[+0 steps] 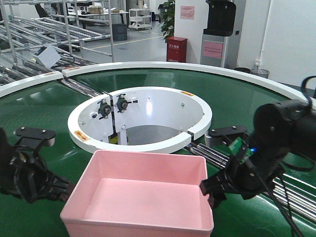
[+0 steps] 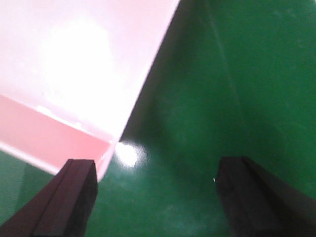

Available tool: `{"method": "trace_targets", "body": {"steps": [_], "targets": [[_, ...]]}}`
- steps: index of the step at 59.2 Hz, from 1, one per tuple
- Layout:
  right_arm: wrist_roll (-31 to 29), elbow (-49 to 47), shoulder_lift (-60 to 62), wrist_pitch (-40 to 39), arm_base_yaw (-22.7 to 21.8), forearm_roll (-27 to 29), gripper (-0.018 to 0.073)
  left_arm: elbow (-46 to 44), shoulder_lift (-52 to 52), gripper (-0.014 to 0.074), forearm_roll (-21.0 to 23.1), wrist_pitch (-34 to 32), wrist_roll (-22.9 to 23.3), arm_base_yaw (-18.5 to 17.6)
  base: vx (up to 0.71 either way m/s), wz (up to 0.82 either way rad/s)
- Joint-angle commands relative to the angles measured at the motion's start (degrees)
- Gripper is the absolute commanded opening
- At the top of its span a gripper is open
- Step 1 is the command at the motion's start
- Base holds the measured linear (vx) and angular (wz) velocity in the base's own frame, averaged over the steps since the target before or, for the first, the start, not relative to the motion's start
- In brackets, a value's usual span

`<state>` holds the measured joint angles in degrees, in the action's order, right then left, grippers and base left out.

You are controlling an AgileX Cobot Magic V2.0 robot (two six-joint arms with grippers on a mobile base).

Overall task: Grab pink bin and stack on right shelf
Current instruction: 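Move both grippers to opposite side walls of the pink bin and close, then lift the pink bin off the conveyor with both grippers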

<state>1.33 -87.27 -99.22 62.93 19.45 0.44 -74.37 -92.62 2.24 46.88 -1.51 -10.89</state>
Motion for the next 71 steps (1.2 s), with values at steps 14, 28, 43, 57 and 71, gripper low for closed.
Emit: {"method": "trace_targets", "body": {"steps": [14, 28, 43, 57, 71], "targets": [[11.95, -11.49, -6.16, -0.23, 3.19, -4.56, 0.0539, -10.16, -5.99, 0.0594, 5.68, -3.13, -0.23, -0.32, 0.00, 0.00], [19.32, -14.66, -12.62, -0.76, 3.32, -6.80, 0.0539, -11.07, -10.51, 0.0594, 8.86, -8.26, -2.81, -0.55, 0.00, 0.00], [23.35, -15.23, -16.70, -3.10, 3.32, -6.73, 0.0539, -11.07, -13.83, 0.0594, 7.98, -10.43, -2.82, -1.21, 0.00, 0.00], [24.72, -15.36, -18.77, -4.03, 3.32, -7.03, 0.0463, -11.14, -14.86, 0.0594, 5.98, -10.23, 0.51, -2.50, 0.00, 0.00], [27.32, -15.36, -19.08, -3.73, 3.32, -8.82, 0.0310, -11.14, -15.04, 0.0589, 0.03, -10.01, 6.39, -3.43, 0.00, 0.00]]}}
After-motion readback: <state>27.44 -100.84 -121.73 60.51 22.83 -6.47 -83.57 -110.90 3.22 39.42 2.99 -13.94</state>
